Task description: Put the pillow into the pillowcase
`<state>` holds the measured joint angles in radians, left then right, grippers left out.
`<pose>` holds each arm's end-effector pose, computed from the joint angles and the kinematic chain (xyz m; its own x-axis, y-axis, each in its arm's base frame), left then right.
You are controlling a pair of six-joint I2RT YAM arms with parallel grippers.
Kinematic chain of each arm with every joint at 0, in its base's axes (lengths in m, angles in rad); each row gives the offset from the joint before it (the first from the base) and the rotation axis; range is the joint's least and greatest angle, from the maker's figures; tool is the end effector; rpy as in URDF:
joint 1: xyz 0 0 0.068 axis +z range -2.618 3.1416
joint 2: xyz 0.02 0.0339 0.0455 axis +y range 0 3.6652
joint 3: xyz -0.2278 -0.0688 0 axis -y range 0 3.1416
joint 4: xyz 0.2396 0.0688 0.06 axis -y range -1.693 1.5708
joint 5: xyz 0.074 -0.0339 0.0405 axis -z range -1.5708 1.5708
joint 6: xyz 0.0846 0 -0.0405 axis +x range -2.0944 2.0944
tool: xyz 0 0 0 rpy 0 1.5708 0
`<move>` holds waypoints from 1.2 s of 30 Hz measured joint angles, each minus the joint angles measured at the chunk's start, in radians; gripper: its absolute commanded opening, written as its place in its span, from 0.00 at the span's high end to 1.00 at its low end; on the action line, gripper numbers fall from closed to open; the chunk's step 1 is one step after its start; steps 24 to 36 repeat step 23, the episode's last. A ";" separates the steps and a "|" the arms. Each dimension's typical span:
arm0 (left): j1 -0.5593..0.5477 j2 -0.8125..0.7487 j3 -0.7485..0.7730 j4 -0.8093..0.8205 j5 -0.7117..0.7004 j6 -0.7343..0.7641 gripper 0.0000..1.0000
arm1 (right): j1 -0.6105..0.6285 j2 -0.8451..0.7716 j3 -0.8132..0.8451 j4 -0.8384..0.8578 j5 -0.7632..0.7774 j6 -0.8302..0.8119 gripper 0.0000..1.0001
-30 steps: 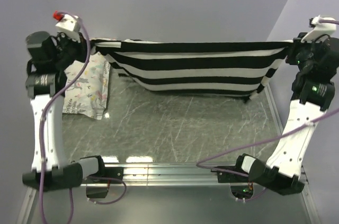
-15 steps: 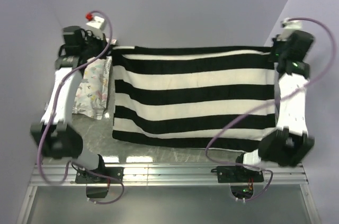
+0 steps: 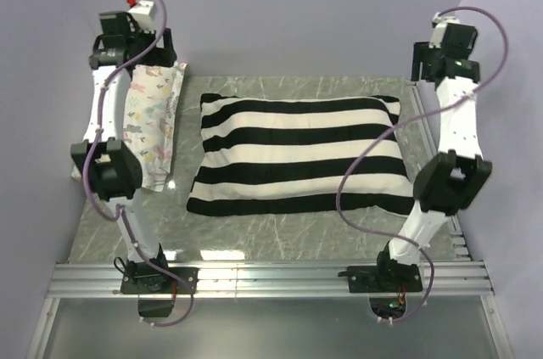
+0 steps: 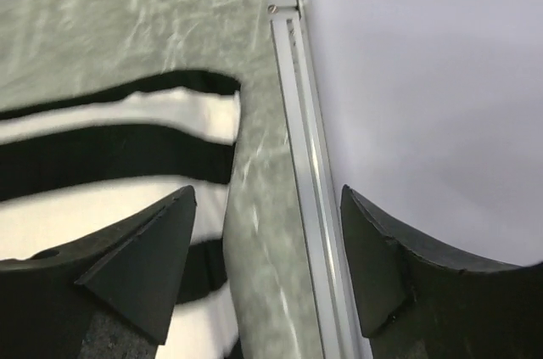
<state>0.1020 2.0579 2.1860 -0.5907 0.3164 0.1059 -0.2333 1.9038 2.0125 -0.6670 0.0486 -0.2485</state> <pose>0.4949 0.0242 0.3360 -0.4224 0.0577 -0.9046 0.2261 0.9731 -0.0435 0.4471 -0.1105 0.3305 -0.5662 -0.1180 -0.8158 0.1359 0.9628 -0.2335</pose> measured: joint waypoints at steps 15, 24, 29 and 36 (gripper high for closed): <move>-0.098 -0.555 -0.909 -0.092 0.019 -0.014 0.01 | -0.012 -0.756 -0.885 -0.155 -0.430 -0.009 0.18; -0.259 -0.630 -1.100 -0.021 -0.063 -0.006 0.00 | 0.025 -0.865 -1.084 -0.157 -0.460 0.024 0.18; -0.259 -0.630 -1.100 -0.021 -0.063 -0.006 0.00 | 0.025 -0.865 -1.084 -0.157 -0.460 0.024 0.18; -0.259 -0.630 -1.100 -0.021 -0.063 -0.006 0.00 | 0.025 -0.865 -1.084 -0.157 -0.460 0.024 0.18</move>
